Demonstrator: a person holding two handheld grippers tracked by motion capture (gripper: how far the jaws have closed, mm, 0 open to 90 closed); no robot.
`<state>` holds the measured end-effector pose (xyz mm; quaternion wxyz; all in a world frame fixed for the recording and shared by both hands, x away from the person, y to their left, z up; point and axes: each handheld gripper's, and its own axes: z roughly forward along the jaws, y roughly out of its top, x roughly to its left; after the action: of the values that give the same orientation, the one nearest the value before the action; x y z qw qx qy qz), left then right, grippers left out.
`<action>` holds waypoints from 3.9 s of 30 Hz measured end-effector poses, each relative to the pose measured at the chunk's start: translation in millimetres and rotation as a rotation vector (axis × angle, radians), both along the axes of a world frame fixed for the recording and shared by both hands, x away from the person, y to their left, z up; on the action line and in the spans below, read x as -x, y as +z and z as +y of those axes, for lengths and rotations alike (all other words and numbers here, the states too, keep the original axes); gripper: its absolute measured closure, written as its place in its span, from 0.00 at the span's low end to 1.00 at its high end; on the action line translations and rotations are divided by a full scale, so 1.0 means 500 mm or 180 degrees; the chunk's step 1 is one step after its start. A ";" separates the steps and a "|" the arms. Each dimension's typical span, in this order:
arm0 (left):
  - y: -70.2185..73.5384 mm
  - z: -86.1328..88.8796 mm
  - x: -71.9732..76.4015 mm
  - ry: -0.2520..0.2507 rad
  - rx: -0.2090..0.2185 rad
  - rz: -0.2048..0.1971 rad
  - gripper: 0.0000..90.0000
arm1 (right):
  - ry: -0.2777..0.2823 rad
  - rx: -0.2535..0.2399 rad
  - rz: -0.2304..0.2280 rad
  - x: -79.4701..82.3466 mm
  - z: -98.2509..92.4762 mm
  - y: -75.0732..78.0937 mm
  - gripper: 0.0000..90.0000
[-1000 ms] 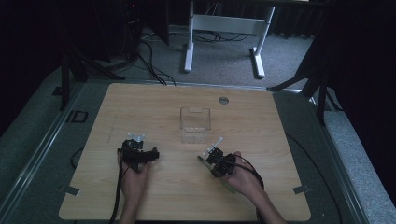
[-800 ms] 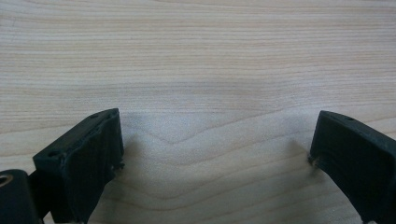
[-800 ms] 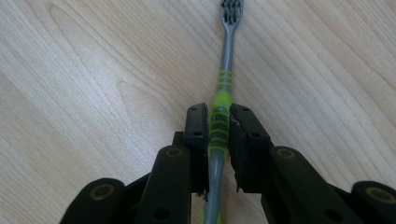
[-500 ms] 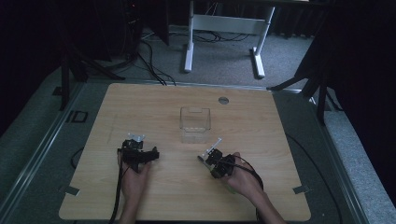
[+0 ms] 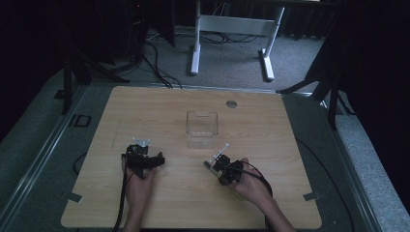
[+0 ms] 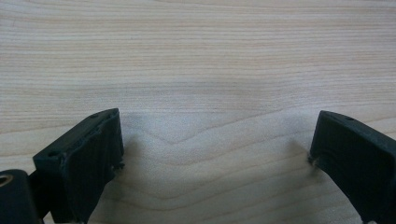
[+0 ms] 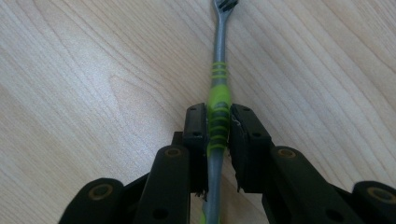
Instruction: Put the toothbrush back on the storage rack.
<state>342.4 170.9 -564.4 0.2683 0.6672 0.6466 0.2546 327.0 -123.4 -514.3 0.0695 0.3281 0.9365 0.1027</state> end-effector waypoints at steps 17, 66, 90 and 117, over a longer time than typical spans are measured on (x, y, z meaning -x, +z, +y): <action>0.000 0.000 0.000 0.0000 0.0000 0.0000 0.03 | -0.0017 0.0081 0.0014 -0.002 0.003 -0.008 0.85; 0.000 0.000 0.000 0.0001 0.0001 -0.0002 0.03 | -0.0028 0.0034 0.0026 -0.010 -0.008 0.000 0.88; 0.000 0.000 0.000 0.0000 0.0000 0.0000 0.03 | -0.0119 -0.0173 -0.0191 -0.014 -0.022 0.044 0.88; 0.000 0.000 0.000 0.0000 0.0000 -0.0001 0.03 | -0.0230 -0.0477 -0.0387 -0.022 -0.036 0.083 0.88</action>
<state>342.4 170.9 -564.4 0.2684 0.6671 0.6466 0.2547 337.8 -141.4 -473.1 0.1051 0.3591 0.9078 0.1897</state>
